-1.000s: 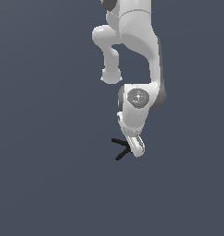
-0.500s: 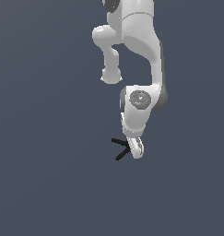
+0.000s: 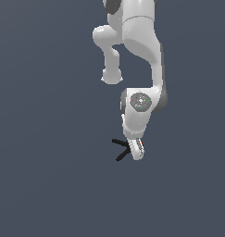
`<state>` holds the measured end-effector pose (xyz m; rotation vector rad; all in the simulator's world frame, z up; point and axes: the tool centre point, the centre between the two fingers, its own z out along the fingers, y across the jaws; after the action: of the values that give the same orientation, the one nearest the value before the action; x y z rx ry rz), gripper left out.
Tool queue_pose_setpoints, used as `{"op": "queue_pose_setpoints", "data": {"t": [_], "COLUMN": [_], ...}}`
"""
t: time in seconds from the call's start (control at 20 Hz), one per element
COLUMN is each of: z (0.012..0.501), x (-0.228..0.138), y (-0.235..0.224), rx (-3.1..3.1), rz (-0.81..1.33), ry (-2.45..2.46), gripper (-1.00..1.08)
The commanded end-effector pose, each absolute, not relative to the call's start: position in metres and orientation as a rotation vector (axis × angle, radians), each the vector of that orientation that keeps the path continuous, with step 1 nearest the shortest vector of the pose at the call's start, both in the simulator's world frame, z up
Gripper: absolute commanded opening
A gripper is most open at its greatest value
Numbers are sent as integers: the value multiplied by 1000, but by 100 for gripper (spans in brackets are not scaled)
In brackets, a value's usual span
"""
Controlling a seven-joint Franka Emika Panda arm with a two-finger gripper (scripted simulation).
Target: Pick up the object and move it to a goal position.
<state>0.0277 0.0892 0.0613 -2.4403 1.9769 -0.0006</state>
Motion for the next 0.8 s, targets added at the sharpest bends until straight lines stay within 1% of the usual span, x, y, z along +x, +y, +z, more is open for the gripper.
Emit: {"op": "queue_pose_setpoints", "data": {"t": [0.0,0.25,0.5,0.55,0.75], "z": [51,26,19,19,19], "x": [27,26,28,28,28], "y": [89,89,89,89,89], "rx": [-2440,-2437,-2437,-2437,-2437], "rz": [1,1,1,1,1], "ry": [1979,1982,1982,1982,1982], "gripper": [100,100,100,-100,-100]}}
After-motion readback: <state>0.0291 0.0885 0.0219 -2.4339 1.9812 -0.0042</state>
